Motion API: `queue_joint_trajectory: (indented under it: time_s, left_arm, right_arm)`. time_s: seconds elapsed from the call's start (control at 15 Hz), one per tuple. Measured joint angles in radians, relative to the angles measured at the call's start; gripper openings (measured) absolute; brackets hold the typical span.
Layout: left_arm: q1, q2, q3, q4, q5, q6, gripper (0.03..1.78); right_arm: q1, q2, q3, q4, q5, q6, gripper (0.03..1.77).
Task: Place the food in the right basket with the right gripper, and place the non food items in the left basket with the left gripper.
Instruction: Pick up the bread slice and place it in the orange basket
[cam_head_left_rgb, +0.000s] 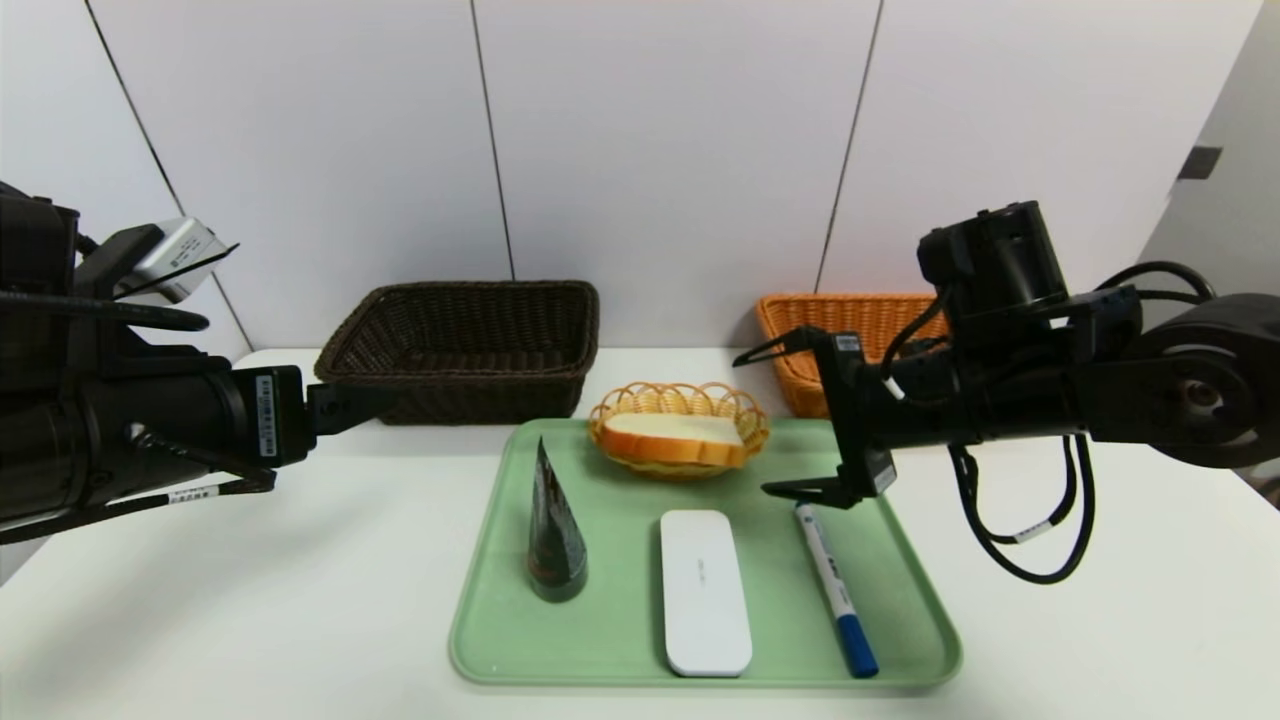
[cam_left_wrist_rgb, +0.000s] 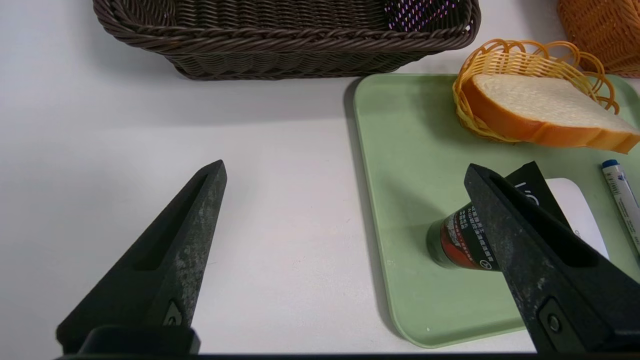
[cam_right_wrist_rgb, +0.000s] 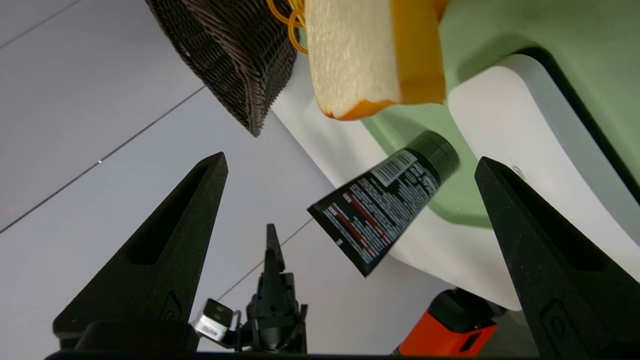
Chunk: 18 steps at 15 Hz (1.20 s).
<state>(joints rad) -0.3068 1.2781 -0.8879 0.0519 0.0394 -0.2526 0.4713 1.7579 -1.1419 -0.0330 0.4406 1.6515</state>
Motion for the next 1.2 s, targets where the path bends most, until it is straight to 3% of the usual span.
queue_joint_trajectory:
  time_s: [0.2,0.53,1.2]
  left_arm:
    - [0.000,-0.003,0.006,0.000,0.000,0.000,1.69]
    - [0.000,-0.005,0.008,0.000,0.000,-0.001,1.69]
    - [0.000,-0.008,0.023,-0.001,-0.001,-0.002,1.69]
  right_arm:
    - [0.026,0.044,0.002,-0.031,-0.060,0.014,1.70]
    - [0.063,0.089,-0.002,-0.057,-0.100,0.016,1.70]
    - [0.073,0.109,-0.021,-0.100,-0.120,0.059,1.70]
